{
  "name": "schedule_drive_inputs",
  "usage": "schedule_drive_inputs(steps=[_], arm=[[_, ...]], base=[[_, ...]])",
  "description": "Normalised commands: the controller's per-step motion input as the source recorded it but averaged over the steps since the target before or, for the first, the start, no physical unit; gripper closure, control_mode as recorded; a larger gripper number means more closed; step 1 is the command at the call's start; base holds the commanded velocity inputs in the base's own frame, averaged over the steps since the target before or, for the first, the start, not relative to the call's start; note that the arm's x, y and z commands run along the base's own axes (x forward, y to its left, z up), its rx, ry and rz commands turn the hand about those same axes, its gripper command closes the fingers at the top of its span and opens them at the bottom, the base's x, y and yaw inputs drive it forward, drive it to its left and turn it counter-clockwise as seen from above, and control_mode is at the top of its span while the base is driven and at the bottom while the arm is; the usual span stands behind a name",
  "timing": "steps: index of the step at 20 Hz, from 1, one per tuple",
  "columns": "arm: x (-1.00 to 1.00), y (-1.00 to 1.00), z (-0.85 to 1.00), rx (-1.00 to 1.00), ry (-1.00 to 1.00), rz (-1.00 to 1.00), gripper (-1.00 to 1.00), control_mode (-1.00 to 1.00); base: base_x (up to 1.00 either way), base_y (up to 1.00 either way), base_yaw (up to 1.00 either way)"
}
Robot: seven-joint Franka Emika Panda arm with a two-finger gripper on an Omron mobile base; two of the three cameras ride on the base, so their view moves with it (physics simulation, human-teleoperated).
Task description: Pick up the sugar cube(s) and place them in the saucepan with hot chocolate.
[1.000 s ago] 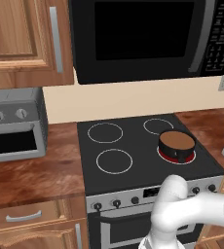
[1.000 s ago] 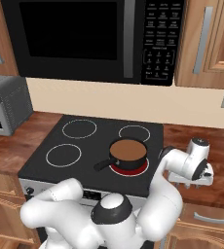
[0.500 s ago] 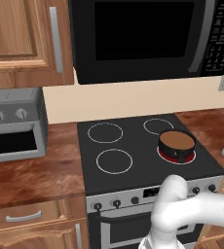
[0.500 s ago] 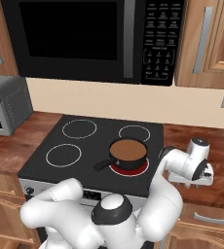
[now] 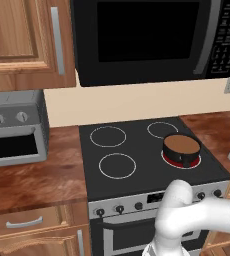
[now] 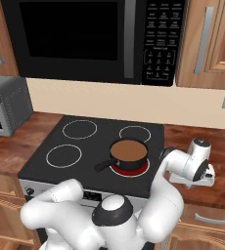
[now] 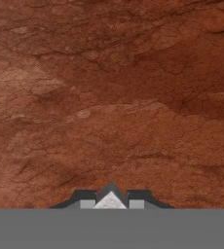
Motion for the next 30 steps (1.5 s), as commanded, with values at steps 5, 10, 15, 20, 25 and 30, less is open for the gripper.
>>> schedule_drive_inputs(steps=[5,10,15,20,25,30], arm=[[-0.10,0.00,0.00,0.00,0.00,0.00,1.00,-1.00],[-0.51,-0.03,0.01,0.00,-0.13,0.00,1.00,-1.00],[-0.58,0.00,0.37,0.04,-0.16,0.00,1.00,-1.00],[-0.74,0.02,0.68,0.03,-0.22,0.00,1.00,-1.00],[-0.36,0.21,0.80,0.00,-0.08,0.01,1.00,-1.00],[-0.13,0.39,0.88,0.00,-0.09,0.03,1.00,-1.00]], base=[[0.00,0.00,0.00],[0.00,0.00,0.00],[0.00,0.00,0.00],[0.00,0.00,0.00],[0.00,0.00,0.00],[0.00,0.00,0.00]])
